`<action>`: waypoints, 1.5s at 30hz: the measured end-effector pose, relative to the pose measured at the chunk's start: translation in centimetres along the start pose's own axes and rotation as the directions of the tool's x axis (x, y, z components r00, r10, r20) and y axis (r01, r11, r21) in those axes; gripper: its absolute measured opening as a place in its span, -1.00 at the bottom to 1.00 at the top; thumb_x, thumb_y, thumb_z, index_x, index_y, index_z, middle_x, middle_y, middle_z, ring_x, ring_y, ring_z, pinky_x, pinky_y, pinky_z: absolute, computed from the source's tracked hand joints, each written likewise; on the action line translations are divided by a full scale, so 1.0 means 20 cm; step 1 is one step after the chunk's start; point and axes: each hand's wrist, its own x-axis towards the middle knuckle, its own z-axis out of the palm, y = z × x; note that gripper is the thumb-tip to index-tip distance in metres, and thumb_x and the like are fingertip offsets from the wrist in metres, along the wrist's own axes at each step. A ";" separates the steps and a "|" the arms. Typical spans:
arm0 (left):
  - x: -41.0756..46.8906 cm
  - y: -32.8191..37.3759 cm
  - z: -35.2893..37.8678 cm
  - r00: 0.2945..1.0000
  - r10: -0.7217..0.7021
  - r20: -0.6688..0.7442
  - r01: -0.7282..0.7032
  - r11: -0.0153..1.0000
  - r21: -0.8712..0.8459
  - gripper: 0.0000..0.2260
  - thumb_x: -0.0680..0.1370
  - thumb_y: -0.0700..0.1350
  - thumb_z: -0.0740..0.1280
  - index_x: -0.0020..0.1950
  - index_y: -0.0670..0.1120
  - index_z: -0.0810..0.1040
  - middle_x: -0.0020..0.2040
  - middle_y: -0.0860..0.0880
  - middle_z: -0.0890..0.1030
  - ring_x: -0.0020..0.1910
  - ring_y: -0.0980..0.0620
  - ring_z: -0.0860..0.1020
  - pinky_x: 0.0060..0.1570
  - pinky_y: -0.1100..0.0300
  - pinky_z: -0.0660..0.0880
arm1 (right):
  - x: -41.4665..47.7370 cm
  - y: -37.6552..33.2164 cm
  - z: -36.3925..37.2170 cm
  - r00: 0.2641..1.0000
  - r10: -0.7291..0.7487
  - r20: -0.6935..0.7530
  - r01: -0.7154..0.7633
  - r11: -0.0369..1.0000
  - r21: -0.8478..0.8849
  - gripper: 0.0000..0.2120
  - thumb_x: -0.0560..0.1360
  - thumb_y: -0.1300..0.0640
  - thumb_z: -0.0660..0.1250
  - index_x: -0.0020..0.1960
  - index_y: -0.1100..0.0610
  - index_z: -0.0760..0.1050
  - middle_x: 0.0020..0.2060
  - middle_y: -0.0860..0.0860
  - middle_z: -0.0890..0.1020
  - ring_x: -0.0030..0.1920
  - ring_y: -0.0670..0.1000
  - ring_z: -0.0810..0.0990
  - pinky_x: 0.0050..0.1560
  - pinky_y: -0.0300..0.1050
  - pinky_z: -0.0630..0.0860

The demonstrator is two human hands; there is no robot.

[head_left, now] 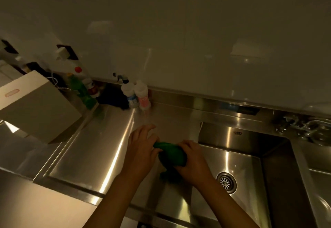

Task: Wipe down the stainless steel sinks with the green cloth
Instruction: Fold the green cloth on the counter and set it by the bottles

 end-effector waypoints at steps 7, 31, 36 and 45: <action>0.20 -0.22 -0.11 0.994 0.112 -0.005 -0.112 0.990 -0.091 -0.92 0.55 -0.13 0.46 0.03 -0.06 0.62 0.38 -0.13 0.53 0.37 -0.21 0.47 0.36 -0.17 0.39 | 0.10 -0.19 0.04 0.969 0.234 -0.083 -0.230 0.972 0.056 -0.54 0.21 -0.16 0.50 -0.04 -0.11 0.33 -0.20 -0.16 0.56 -0.18 -0.13 0.56 -0.26 -0.15 0.49; 0.48 -0.48 -0.20 0.952 0.260 0.159 -0.210 0.937 -0.279 -0.81 0.58 -0.15 0.42 0.00 0.16 0.54 0.01 0.13 0.47 0.12 0.05 0.37 0.04 0.10 0.34 | 0.14 -0.38 -0.02 0.932 0.350 -0.092 -0.312 0.906 0.287 -0.79 0.42 0.15 0.55 -0.04 -0.11 0.64 -0.17 -0.15 0.67 -0.13 -0.24 0.62 -0.14 -0.38 0.48; 0.49 -0.49 -0.22 0.951 0.275 0.139 -0.241 0.945 -0.219 -0.91 0.56 -0.10 0.49 0.03 0.05 0.65 -0.06 0.16 0.49 0.06 -0.01 0.44 0.04 0.03 0.36 | 0.14 -0.34 -0.10 0.913 0.341 -0.223 -0.270 0.916 0.296 -0.73 0.52 0.24 0.46 0.17 -0.01 0.69 -0.05 -0.23 0.68 -0.02 -0.44 0.57 0.01 -0.54 0.41; 0.49 -0.47 -0.21 0.987 0.152 0.057 -0.141 0.976 -0.168 -0.83 0.43 -0.04 0.62 -0.13 -0.03 0.67 -0.19 0.05 0.59 -0.10 -0.03 0.49 -0.06 -0.02 0.43 | 0.12 -0.27 -0.14 0.814 0.237 -0.529 -0.172 0.970 0.170 -0.76 0.51 0.25 0.48 0.13 0.01 0.71 0.01 -0.14 0.73 0.00 -0.20 0.67 0.09 -0.32 0.54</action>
